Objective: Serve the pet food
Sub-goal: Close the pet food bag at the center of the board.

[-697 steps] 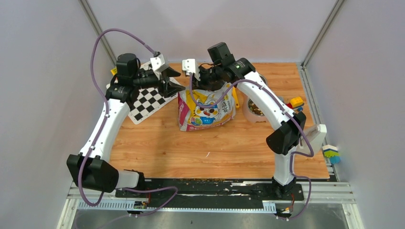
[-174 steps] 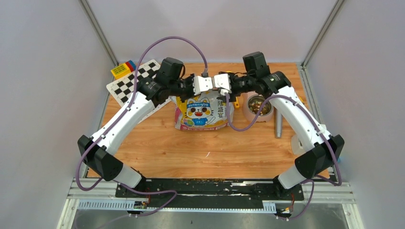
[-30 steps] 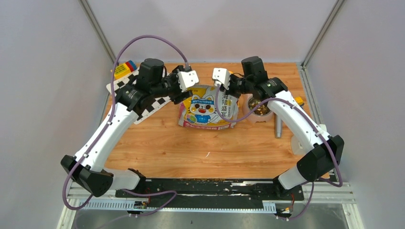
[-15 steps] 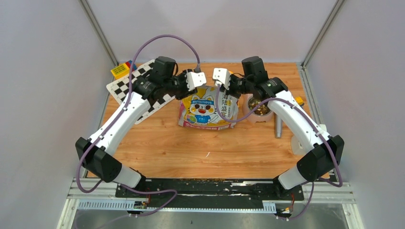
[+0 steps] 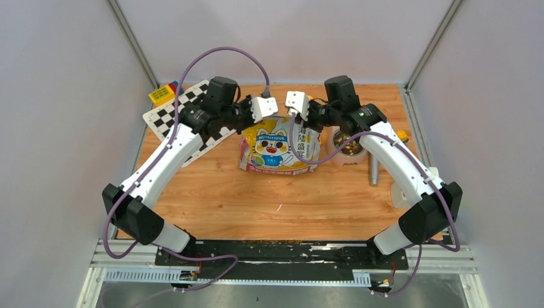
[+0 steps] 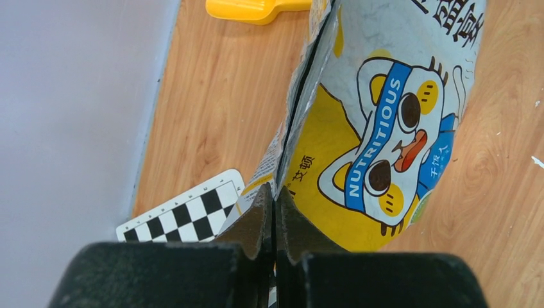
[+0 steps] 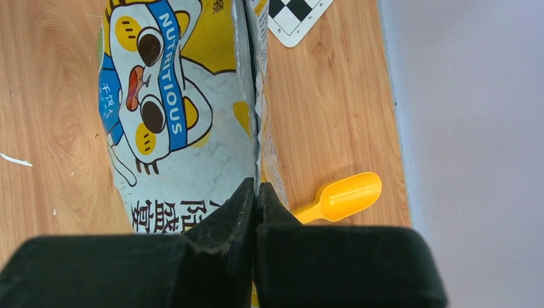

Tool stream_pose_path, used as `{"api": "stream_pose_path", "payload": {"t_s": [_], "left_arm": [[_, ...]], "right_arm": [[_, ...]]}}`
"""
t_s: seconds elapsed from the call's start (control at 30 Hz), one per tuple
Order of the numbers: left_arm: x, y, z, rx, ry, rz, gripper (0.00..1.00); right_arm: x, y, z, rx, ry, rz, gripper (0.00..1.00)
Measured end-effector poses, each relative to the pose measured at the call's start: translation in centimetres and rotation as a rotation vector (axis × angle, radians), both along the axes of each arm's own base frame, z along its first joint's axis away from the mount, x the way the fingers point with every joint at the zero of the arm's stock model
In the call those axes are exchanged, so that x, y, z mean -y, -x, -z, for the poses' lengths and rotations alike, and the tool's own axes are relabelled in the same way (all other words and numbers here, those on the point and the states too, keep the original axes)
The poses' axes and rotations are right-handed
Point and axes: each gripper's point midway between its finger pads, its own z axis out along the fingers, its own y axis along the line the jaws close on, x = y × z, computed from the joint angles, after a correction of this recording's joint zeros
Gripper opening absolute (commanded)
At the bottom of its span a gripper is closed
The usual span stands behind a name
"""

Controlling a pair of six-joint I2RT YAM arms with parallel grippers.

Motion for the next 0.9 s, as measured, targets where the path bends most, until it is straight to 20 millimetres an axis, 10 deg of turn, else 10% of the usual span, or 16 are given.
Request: {"api": "stream_pose_path", "payload": {"t_s": [0.5,0.9], "left_arm": [[-0.3,1.3,-0.1,0.000,0.034,0.005,0.00],[-1.2,1.4,0.1,-0.022,0.028,-0.020,0.00]], "right_arm": [[0.0,-0.5,-0.2,0.015,0.008,0.040,0.03],[4.1,-4.9,-4.6,0.287,0.086,0.190,0.50]]}}
